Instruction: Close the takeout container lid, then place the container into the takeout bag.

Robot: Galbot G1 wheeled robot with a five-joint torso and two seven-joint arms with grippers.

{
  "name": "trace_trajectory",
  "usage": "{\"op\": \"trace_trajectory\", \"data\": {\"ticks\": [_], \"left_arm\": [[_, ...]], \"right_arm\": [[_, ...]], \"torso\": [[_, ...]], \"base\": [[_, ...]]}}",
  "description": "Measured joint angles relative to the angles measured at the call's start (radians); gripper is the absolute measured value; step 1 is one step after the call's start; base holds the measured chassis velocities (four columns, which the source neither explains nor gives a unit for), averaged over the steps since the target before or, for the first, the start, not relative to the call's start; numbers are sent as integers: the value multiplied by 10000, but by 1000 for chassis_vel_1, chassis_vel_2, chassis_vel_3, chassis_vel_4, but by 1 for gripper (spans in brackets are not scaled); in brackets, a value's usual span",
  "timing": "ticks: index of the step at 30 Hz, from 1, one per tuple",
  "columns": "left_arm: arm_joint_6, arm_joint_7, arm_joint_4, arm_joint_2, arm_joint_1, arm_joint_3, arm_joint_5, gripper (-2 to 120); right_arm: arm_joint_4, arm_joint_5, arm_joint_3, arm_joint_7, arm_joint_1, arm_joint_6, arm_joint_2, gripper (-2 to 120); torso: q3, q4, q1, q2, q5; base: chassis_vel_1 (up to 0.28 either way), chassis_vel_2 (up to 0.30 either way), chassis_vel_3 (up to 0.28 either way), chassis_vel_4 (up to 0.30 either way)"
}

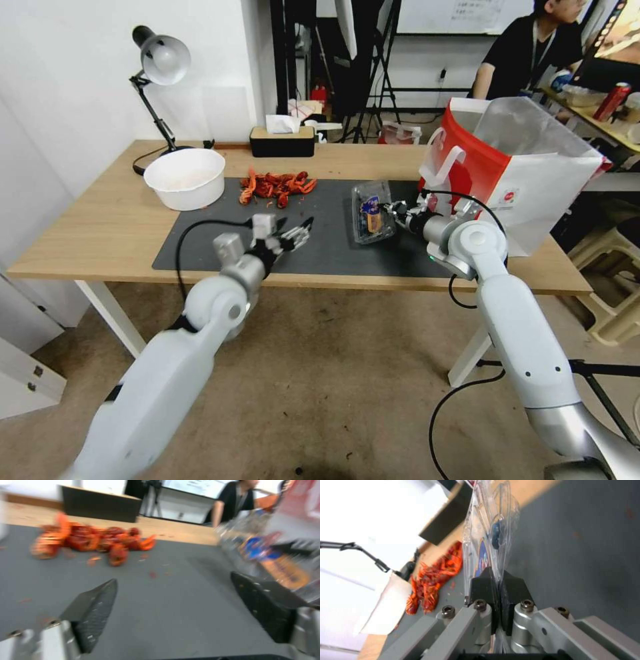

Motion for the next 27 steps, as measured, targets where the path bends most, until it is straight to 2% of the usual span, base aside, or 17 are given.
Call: {"op": "trace_trajectory", "data": {"ticks": [4,6,8,12,14,15,17,19,24,27], "left_arm": [[118,-317,-710,-108,1086,-601,879,99],[100,-333,-792,-136,1280,-707,986,99],[-5,-355,-977,-207,1786,-958,1143,100],[-110,-363,-1070,-258,2155,-1083,1238,100],[-163,-360,-1207,-324,2472,-1227,1273,100],[-163,-360,-1207,-324,2472,-1227,1273,100],[-174,-343,-1355,-358,2643,-1365,1264,100],[-191,-328,-1459,-361,2790,-1458,1257,100],[-248,-325,-1555,-377,3018,-1559,1258,100],[-280,-291,-1661,-389,3205,-1742,1251,100]], "right_arm": [[217,-1935,-439,-1538,-170,1136,-118,0],[239,-2217,-519,-1752,-186,1394,-131,0],[327,-3144,-790,-2286,-201,2356,-167,0],[386,-3672,-967,-2492,-190,2992,-198,0],[444,-4622,-1200,-2693,-98,4072,-261,0],[444,-4622,-1200,-2693,-98,4072,-261,0],[499,-5156,-1311,-2781,43,4829,-301,0],[647,-5228,-1345,-2699,210,5177,-322,0],[846,-5123,-1295,-2287,657,5520,-326,0],[969,-4933,-1074,-1702,1212,5595,-376,0]], "torso": [[-1,2,-2,1,3],[-1,2,-2,1,1],[0,2,-2,1,3],[0,2,-2,0,1],[0,3,-2,1,1],[0,3,-2,1,1],[0,0,-1,0,4],[0,1,-2,0,5],[1,3,-1,0,4],[1,2,0,0,2]], "base": [[0,0,0,0],[0,0,0,0],[0,0,0,0],[0,0,0,0],[0,0,0,0],[0,0,0,0],[0,0,0,0],[0,0,0,0],[0,0,0,0],[0,0,0,0]]}}
